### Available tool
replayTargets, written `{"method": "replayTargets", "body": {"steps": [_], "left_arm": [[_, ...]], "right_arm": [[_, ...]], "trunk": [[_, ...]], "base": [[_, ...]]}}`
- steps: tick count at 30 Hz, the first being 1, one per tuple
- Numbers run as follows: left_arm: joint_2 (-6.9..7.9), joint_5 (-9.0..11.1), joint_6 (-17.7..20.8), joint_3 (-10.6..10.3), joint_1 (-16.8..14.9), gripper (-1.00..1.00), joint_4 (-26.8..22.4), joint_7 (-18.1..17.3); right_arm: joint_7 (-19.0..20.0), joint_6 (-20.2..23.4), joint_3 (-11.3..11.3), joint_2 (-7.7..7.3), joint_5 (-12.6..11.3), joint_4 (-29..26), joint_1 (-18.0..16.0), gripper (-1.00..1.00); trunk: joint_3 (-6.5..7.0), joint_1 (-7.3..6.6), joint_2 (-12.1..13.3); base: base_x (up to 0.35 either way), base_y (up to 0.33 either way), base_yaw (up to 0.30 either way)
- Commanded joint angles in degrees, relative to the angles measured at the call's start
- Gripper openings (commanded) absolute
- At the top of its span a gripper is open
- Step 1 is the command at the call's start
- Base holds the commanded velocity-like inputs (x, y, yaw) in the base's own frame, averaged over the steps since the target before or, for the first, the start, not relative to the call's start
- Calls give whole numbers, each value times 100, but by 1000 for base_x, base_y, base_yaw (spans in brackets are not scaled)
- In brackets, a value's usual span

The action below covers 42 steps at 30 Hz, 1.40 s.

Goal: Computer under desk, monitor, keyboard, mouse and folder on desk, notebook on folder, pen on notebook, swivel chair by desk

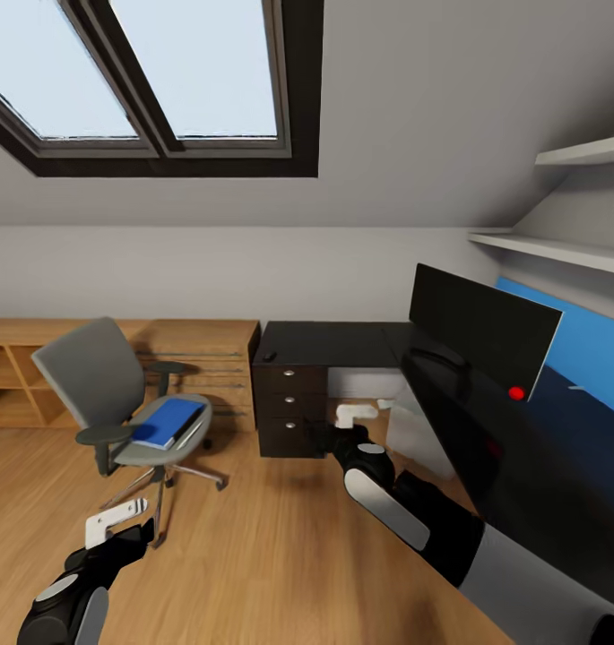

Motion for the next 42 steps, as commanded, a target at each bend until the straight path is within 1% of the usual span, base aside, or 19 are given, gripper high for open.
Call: {"method": "replayTargets", "body": {"steps": [1, 2, 4, 6, 8, 10, 12, 14, 15, 20, 24, 25, 29, 32, 34, 37, 39, 40, 42], "left_arm": [[-5, 61, 23, 3, -5, 100, -8, 41], [-8, 61, 21, 2, -5, 100, -8, 41], [-17, 61, 16, -11, -5, 100, -10, 41], [-18, 61, 19, -6, -5, 100, -9, 41], [-21, 61, 17, -8, -5, 100, -11, 41], [-35, 57, 16, -14, -5, 100, 63, 41], [-39, 57, 16, -12, -5, 100, 166, 38], [-44, 52, -6, -10, -3, 100, 516, 34], [-43, 49, -18, -10, -1, 100, 656, 34], [-39, 29, -44, -9, 47, 100, 1190, 37], [-28, -14, -165, -9, 93, 100, 2006, 47], [-20, -80, -433, -6, 101, 100, 2436, 44], [9, -205, -1235, -2, 107, 100, 3158, 37], [28, -307, -2283, -14, 109, 100, 4029, 41], [30, -339, -2729, -22, 109, 100, 4409, 41], [28, -429, -3765, -34, 109, 100, 5040, 37], [26, -477, -4201, -40, 109, 100, 5242, 39], [24, -484, -4262, -41, 109, 100, 5272, 39], [19, -504, -4405, -43, 109, 100, 5355, 42]], "right_arm": [[-31, -1, 18, 18, -21, 95, -10, 100], [-21, -23, 21, 49, -18, 186, -10, 100], [47, -261, 21, 275, 7, 752, -10, 100], [69, -411, 38, 326, 25, 1094, -10, 100], [86, -656, 179, 374, 60, 1640, -3, 100], [92, -1284, 747, 461, 79, 2451, 18, 100], [93, -1591, 1035, 515, 83, 2827, 34, 100], [94, -2174, 1496, 654, 83, 3548, 173, 100], [94, -2344, 1583, 698, 82, 3743, 279, 100], [94, -2755, 1702, 763, 83, 4051, 663, 100], [94, -3050, 1733, 800, 76, 4137, 1018, 100], [94, -3115, 1739, 808, 75, 4153, 1194, 100], [94, -3222, 1743, 811, 74, 4197, 1436, 100], [94, -3541, 1745, 814, 72, 4280, 1669, 100], [97, -3729, 1745, 814, 69, 4353, 1763, 100], [144, -4258, 1754, 841, 66, 4704, 1916, 100], [414, -4519, 1749, 932, 61, 5021, 1967, 100], [526, -4555, 1748, 955, 58, 5116, 1974, 100], [1119, -4650, 1739, 1057, 53, 5521, 1991, 100]], "trunk": [[-9, -3, -8], [-9, -3, -8], [-9, -3, -8], [-9, -3, -8], [-9, -3, -8], [-9, -3, -8], [-9, -3, -8], [-9, -3, -8], [-9, -3, -8], [-9, -3, -8], [-9, -3, -8], [-9, -3, -8], [-9, -3, -8], [-9, -3, -8], [-9, -3, -8], [-9, -3, -8], [-9, -3, -8], [-9, -3, -8], [-9, -3, -8]], "base": [[-337, 0, 0], [-337, 0, 0], [-299, 0, 0], [-151, 0, 0], [-70, 0, 0], [-29, 0, 0], [-16, 0, 0], [-7, 0, 0], [-3, 0, 0], [-1, 0, 0], [0, 0, 0], [0, 0, 0], [0, 0, 0], [0, 0, 0], [0, 0, 0], [0, 0, 0], [0, 0, 0], [0, 0, 0], [0, 0, 0]]}}
